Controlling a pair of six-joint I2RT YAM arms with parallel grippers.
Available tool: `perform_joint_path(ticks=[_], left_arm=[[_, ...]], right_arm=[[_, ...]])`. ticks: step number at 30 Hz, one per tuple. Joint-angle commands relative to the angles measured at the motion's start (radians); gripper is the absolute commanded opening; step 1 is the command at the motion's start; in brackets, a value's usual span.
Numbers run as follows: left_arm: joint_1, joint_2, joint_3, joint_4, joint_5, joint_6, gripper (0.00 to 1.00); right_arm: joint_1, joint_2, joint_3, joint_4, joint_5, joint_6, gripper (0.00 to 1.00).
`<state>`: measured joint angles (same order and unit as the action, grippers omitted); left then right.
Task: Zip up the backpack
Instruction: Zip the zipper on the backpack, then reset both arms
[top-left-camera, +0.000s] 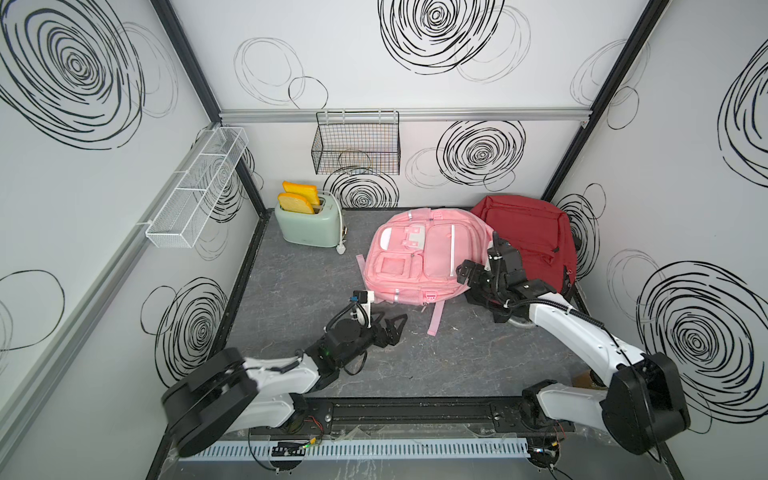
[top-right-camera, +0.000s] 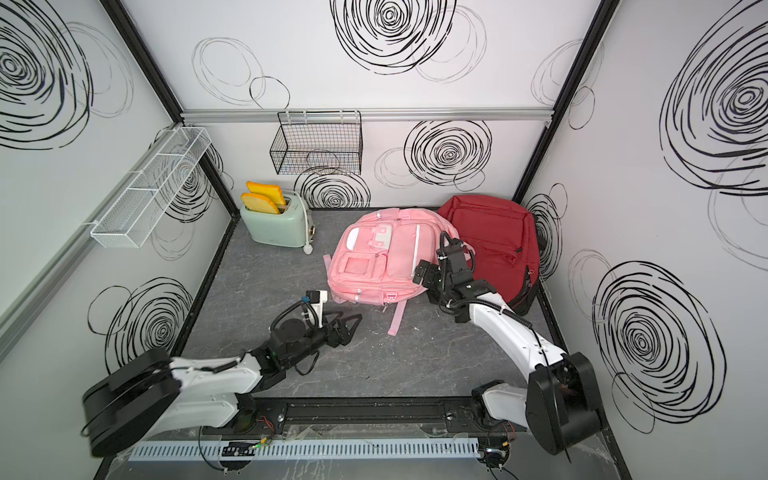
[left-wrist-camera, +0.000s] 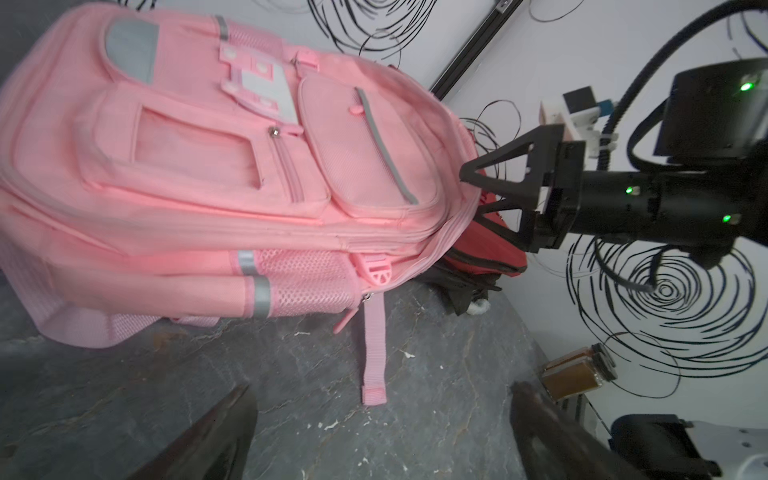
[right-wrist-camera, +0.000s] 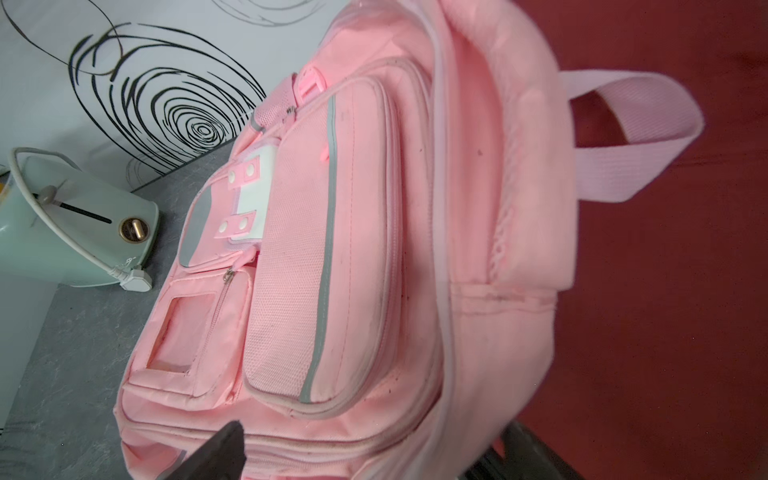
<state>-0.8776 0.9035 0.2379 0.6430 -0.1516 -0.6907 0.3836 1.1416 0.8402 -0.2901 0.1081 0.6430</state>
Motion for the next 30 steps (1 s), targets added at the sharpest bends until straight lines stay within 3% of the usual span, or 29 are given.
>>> perform_joint_path(ticks=[1, 3, 5, 10, 13, 15, 17, 19, 23, 26, 30], left_arm=[[-0.009, -0.262, 0.098, -0.389, -0.236, 0.083, 0.98], [0.007, -0.371, 0.168, -0.545, -0.320, 0.107, 0.98], [0.027, -0.417, 0.228, -0.682, -0.420, 0.118, 0.98], [0.038, -0.382, 0.342, -0.852, -0.570, 0.132, 0.98], [0.071, -0.361, 0.276, -0.654, -0.445, 0.291, 0.98], [0.105, -0.365, 0.220, -0.511, -0.370, 0.352, 0.98], [0.138, -0.373, 0.148, -0.341, -0.351, 0.412, 0.98], [0.164, -0.370, 0.107, -0.238, -0.363, 0.532, 0.98], [0.269, -0.357, 0.086, -0.216, -0.387, 0.649, 0.98], [0.407, -0.421, 0.039, -0.155, -0.289, 0.706, 0.98], [0.565, -0.462, -0.052, -0.020, -0.164, 0.777, 0.98]], right_arm=[[-0.003, -0.149, 0.068, -0.062, 0.197, 0.004, 0.99], [-0.002, -0.211, 0.096, -0.108, 0.317, 0.006, 0.99], [-0.003, -0.273, 0.076, -0.053, 0.341, -0.079, 0.99], [-0.006, -0.478, -0.228, 0.419, 0.339, -0.288, 0.99], [-0.006, -0.526, -0.381, 0.656, 0.209, -0.619, 0.99], [-0.014, -0.525, -0.426, 0.689, 0.232, -0.685, 0.99], [-0.067, -0.547, -0.474, 0.723, 0.179, -0.740, 0.99], [-0.151, -0.589, -0.519, 0.741, 0.070, -0.751, 0.99], [-0.290, -0.605, -0.608, 0.825, -0.051, -0.647, 0.99], [-0.313, -0.533, -0.661, 0.880, -0.110, -0.603, 0.99], [-0.310, -0.458, -0.781, 1.075, -0.058, -0.583, 0.99]])
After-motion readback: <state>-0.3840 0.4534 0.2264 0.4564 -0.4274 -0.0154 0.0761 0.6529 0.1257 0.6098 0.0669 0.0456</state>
